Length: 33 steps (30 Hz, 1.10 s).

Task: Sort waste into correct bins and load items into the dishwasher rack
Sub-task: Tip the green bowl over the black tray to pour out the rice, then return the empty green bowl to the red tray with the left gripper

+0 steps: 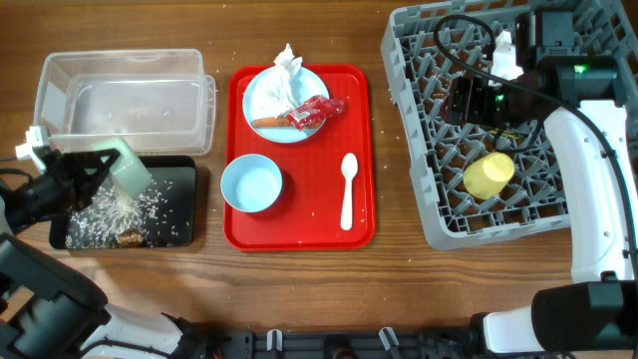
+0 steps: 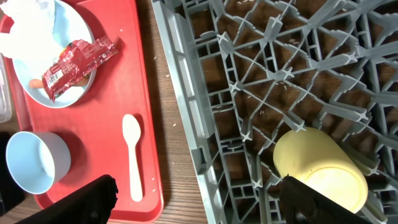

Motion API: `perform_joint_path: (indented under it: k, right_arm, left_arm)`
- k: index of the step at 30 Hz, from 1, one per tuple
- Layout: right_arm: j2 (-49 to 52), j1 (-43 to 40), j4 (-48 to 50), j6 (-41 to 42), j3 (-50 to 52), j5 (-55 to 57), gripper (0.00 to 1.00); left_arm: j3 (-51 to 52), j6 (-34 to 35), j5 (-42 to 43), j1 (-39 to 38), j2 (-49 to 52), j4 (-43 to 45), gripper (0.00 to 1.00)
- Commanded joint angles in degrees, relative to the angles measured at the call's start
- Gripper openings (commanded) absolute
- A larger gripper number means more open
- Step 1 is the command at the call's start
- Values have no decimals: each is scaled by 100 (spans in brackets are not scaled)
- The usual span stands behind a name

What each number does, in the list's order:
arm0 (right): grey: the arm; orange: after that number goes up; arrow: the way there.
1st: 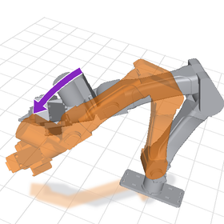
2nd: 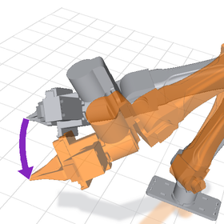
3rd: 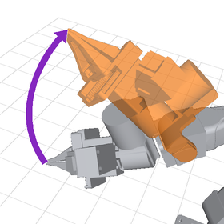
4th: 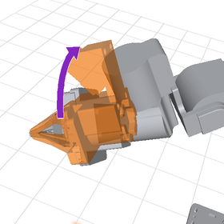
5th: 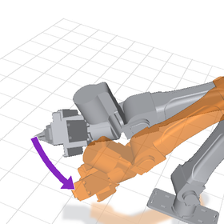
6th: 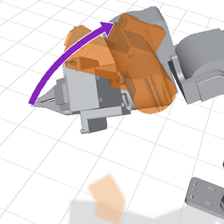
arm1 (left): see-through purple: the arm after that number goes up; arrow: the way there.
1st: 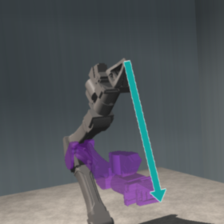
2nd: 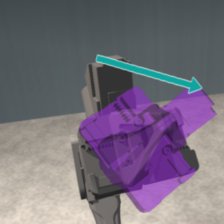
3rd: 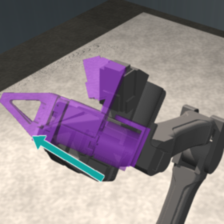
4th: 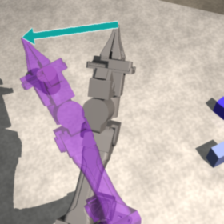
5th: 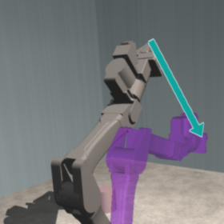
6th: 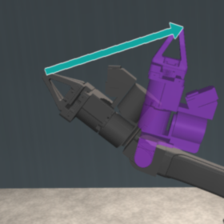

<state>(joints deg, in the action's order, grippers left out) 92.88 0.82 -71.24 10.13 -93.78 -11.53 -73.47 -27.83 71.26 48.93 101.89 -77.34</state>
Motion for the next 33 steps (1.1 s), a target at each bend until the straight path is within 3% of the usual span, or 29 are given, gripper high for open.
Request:
perform_joint_path:
  k: [1,13,20,28,33]
  right_arm:
    - [-96,-4,-44,-118,39,79,87]
    - [-96,-4,-168,-229,39,254,87]
    - [-96,-4,-168,-247,39,254,87]
    - [-96,-4,-175,-267,39,254,87]
    - [-96,-4,-175,-269,39,258,87]
  left_arm:
    - [31,-144,671,44,-72,-173,4]
    - [28,-138,1458,190,-72,-870,4]
    - [31,-179,1460,673,-72,-1196,4]
    - [28,-479,1093,802,-72,-1456,4]
    - [28,-476,1335,820,-74,-1502,4]
